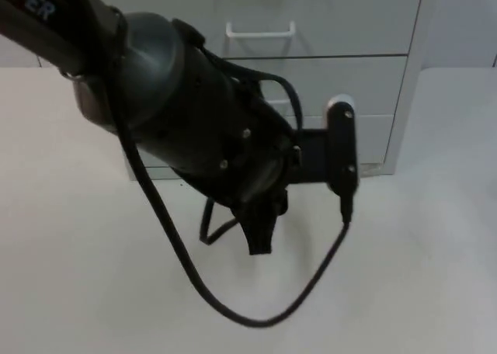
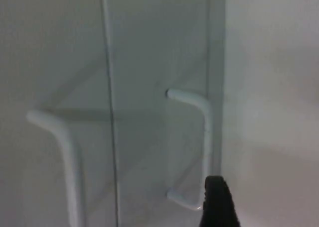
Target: Open the drawer with the left hand, place the block into the drawer with the right hand, then close the drawer with the left hand.
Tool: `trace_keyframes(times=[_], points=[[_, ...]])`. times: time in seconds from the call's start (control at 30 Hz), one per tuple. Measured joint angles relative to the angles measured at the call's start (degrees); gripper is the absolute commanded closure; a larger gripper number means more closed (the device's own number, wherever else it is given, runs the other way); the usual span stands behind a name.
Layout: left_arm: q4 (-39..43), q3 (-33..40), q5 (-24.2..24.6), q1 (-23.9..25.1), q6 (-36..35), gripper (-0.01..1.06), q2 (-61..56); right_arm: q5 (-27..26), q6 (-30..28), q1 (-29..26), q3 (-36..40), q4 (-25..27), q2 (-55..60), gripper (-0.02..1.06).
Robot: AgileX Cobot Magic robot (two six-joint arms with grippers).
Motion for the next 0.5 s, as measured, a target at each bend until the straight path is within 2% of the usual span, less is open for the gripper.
trace_keyframes(times=[0.13,0.27,0.5], points=[[1.18,0.00,-1.06,2.48,-1.17,0.49,0.00,0.00,0.11,0.00,0.05,0.00,0.00,-0.01],[2.53,0.00,-4.30,4.69,-1.67,0.50,0.00,0.00,0.11,0.00,0.05,0.00,0.00,-0.01],[8.17,0.00,-5.22,5.79,-6.03,0.50,0.10,0.00,0.11,0.00,0.05,0.00,0.00,-0.01]])
